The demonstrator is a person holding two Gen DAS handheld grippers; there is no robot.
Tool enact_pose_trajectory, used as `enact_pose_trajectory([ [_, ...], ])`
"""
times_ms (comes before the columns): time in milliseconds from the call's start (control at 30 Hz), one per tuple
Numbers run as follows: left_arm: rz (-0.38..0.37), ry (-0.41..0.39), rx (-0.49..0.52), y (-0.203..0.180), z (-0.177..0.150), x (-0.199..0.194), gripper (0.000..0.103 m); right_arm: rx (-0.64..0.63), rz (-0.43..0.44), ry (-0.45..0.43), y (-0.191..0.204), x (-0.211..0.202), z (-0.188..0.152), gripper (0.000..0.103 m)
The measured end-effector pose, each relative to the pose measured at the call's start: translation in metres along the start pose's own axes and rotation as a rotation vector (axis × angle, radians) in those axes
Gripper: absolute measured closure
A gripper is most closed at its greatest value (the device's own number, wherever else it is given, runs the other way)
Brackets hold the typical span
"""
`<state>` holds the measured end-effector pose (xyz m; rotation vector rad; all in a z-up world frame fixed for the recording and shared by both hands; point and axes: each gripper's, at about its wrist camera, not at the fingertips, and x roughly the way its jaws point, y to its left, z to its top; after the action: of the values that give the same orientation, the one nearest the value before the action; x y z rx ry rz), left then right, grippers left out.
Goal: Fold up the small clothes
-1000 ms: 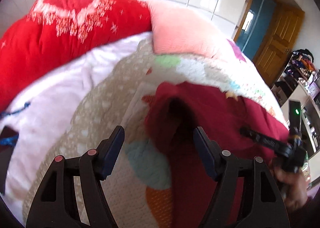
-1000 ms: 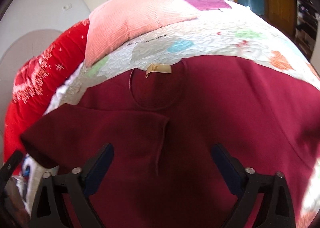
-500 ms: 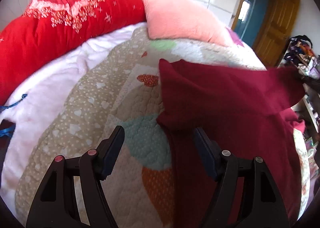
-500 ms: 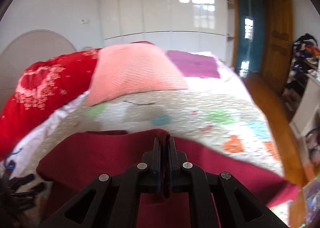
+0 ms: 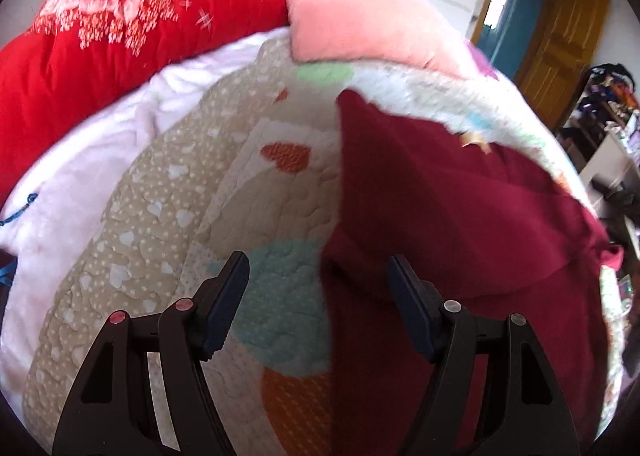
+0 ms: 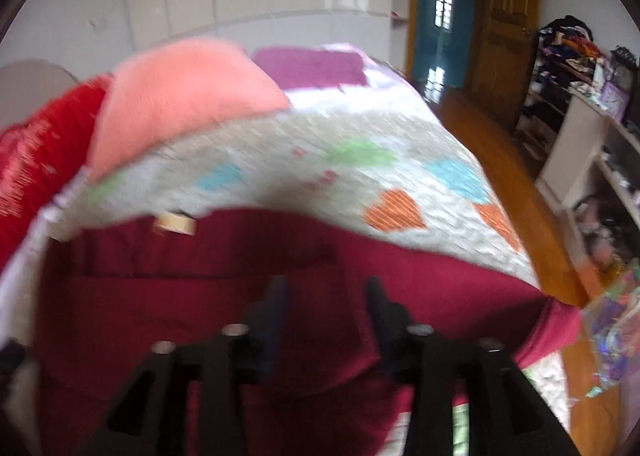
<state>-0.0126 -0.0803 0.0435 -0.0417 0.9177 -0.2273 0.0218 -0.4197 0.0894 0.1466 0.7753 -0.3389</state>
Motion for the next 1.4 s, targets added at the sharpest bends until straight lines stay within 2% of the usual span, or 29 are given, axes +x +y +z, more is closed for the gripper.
enact_pose_trajectory([
  [67,-0.017,0.008,-0.029,0.009,0.0,0.007,0.031,-0.093,0.184,-0.005,0.033,-0.007,0.005,0.034],
  [133,-0.052,0.008,-0.064,0.017,-0.002,0.01,0.031,-0.252,0.348,0.037,0.082,0.001,0.003,0.034],
  [167,-0.065,0.008,-0.072,0.02,-0.003,0.012,0.031,-0.337,0.39,0.052,0.109,0.009,0.001,0.034],
  [300,-0.088,0.016,-0.064,0.023,-0.004,0.021,0.029,-0.552,0.414,0.062,0.185,0.048,-0.004,0.034],
  [400,-0.094,0.019,-0.069,0.024,-0.002,0.023,0.029,-0.665,0.434,0.09,0.212,0.079,-0.003,0.034],
  [433,-0.089,0.015,-0.066,0.023,-0.003,0.022,0.029,-0.713,0.403,0.11,0.218,0.092,-0.004,0.034],
  [500,-0.08,0.01,-0.054,0.021,-0.003,0.022,0.029,-0.711,0.463,0.171,0.218,0.108,-0.003,0.039],
  [533,-0.082,0.011,-0.056,0.021,-0.003,0.022,0.029,-0.699,0.511,0.186,0.217,0.109,-0.005,0.052],
  [567,-0.088,0.012,-0.061,0.023,-0.003,0.023,0.028,-0.712,0.522,0.183,0.217,0.108,-0.006,0.066],
  [600,-0.093,0.012,-0.067,0.024,-0.002,0.023,0.028,-0.737,0.526,0.174,0.218,0.103,-0.01,0.075],
  [633,-0.096,0.011,-0.072,0.025,-0.002,0.023,0.028,-0.769,0.518,0.16,0.222,0.097,-0.013,0.091],
  [667,-0.095,0.008,-0.077,0.025,-0.002,0.023,0.028,-0.808,0.483,0.137,0.226,0.09,-0.017,0.094],
  [733,-0.081,0.0,-0.084,0.026,-0.003,0.021,0.028,-0.838,0.431,0.099,0.23,0.079,-0.019,0.096],
  [800,-0.059,-0.013,-0.093,0.025,-0.005,0.02,0.028,-0.774,0.386,0.047,0.223,0.074,-0.009,0.096],
  [867,-0.038,-0.019,-0.079,0.022,-0.006,0.019,0.028,-0.672,0.293,0.013,0.215,0.082,0.002,0.099],
  [933,-0.034,-0.022,-0.074,0.02,-0.006,0.018,0.028,-0.549,0.371,0.089,0.21,0.101,0.004,0.099],
  [967,-0.038,-0.022,-0.078,0.022,-0.006,0.018,0.028,-0.53,0.38,0.11,0.211,0.104,0.002,0.099],
  [1033,-0.043,-0.02,-0.09,0.024,-0.005,0.018,0.028,-0.556,0.334,0.103,0.218,0.097,-0.006,0.099],
  [1100,-0.041,-0.021,-0.094,0.025,-0.005,0.018,0.028,-0.57,0.357,0.045,0.216,0.071,-0.01,0.097],
  [1133,-0.037,-0.022,-0.091,0.024,-0.005,0.018,0.028,-0.575,0.378,0.026,0.214,0.062,-0.01,0.091],
  [1167,-0.032,-0.023,-0.088,0.023,-0.005,0.018,0.028,-0.587,0.394,0.014,0.214,0.054,-0.011,0.071],
  [1200,-0.03,-0.023,-0.087,0.023,-0.006,0.018,0.028,-0.598,0.393,0.015,0.215,0.052,-0.01,0.055],
  [1233,-0.03,-0.023,-0.088,0.023,-0.007,0.017,0.028,-0.601,0.384,0.019,0.216,0.056,-0.009,0.034],
  [1300,-0.035,-0.02,-0.093,0.023,-0.007,0.017,0.028,-0.609,0.397,0.05,0.217,0.064,-0.008,0.033],
  [1333,-0.036,-0.019,-0.094,0.023,-0.006,0.018,0.028,-0.623,0.401,0.077,0.219,0.068,-0.008,0.036],
  [1367,-0.036,-0.018,-0.094,0.023,-0.006,0.019,0.028,-0.644,0.399,0.107,0.222,0.075,-0.009,0.054],
  [1400,-0.036,-0.017,-0.093,0.023,-0.006,0.019,0.028,-0.673,0.399,0.147,0.227,0.086,-0.014,0.063],
])
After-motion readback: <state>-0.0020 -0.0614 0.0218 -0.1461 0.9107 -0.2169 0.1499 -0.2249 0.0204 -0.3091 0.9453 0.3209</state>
